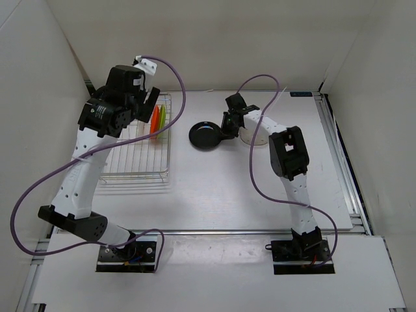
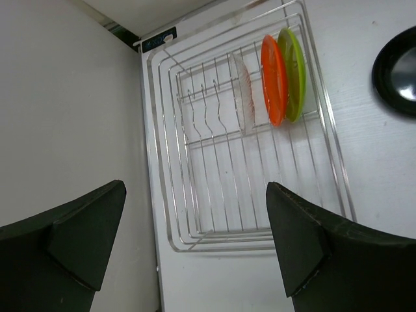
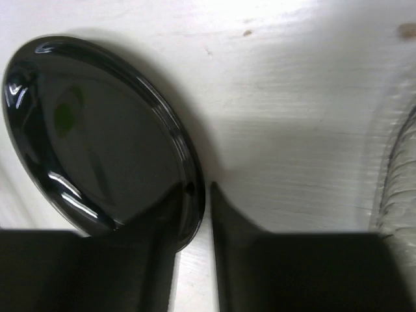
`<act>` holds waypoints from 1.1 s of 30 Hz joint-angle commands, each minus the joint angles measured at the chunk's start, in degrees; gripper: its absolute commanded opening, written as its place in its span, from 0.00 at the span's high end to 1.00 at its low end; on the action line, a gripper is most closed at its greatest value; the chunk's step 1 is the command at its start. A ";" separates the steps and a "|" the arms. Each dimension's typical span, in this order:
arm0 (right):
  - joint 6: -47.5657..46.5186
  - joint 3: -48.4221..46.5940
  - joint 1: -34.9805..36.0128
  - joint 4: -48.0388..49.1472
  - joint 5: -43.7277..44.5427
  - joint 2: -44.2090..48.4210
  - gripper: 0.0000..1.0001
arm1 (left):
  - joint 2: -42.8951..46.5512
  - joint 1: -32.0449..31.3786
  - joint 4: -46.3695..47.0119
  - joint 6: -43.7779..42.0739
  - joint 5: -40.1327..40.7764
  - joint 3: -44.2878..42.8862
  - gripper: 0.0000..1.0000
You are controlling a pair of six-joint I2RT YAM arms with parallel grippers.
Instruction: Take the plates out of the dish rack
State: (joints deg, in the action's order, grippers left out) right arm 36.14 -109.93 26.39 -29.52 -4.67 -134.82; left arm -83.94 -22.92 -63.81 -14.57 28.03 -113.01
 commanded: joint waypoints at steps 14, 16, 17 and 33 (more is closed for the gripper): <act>-3.00 1.12 -1.43 -5.54 0.09 14.14 0.42 | 5.28 9.81 8.26 0.85 -12.36 12.10 0.00; -3.79 1.12 -2.04 -6.33 0.10 16.69 0.31 | 5.80 11.22 10.80 1.64 -15.18 13.95 0.00; -3.80 2.34 -2.05 -6.34 1.23 19.31 0.28 | 5.81 12.01 11.60 2.43 -18.16 15.52 0.00; -35.43 3.65 -3.80 -21.28 -13.61 33.47 0.14 | -18.53 29.07 14.07 8.50 -45.87 6.41 0.00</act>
State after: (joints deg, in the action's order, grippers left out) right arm 8.12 -108.95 22.55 -46.35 -16.27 -106.19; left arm -100.42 5.67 -49.78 -7.40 -12.08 -103.70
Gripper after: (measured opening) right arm 0.865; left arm 0.998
